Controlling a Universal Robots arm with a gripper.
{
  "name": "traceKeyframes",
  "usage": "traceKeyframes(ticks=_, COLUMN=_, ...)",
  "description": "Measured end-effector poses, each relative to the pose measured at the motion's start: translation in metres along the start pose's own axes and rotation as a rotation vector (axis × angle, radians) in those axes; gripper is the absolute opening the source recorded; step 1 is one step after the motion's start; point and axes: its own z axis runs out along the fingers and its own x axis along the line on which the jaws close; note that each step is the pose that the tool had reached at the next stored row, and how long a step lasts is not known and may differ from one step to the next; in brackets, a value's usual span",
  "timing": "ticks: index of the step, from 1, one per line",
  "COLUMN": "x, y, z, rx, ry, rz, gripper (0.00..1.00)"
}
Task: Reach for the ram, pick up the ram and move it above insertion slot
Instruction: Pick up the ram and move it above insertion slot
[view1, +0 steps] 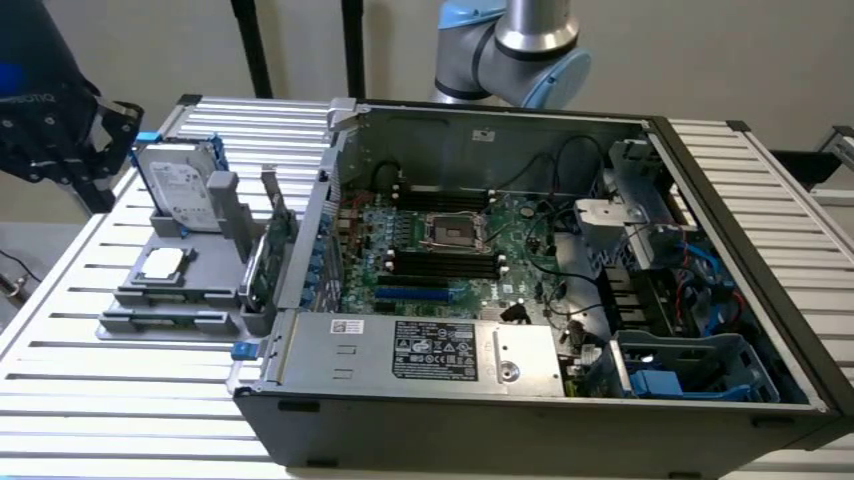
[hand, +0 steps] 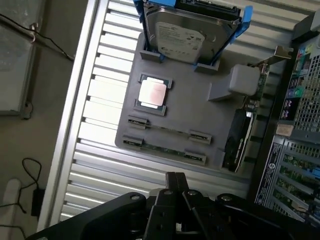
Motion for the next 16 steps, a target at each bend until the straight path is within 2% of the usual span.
traceKeyframes(ticks=16, x=0.0000, y=-0.0004, z=0.0096, rx=0.0004, ry=0.0114, rz=-0.291, gripper=0.11)
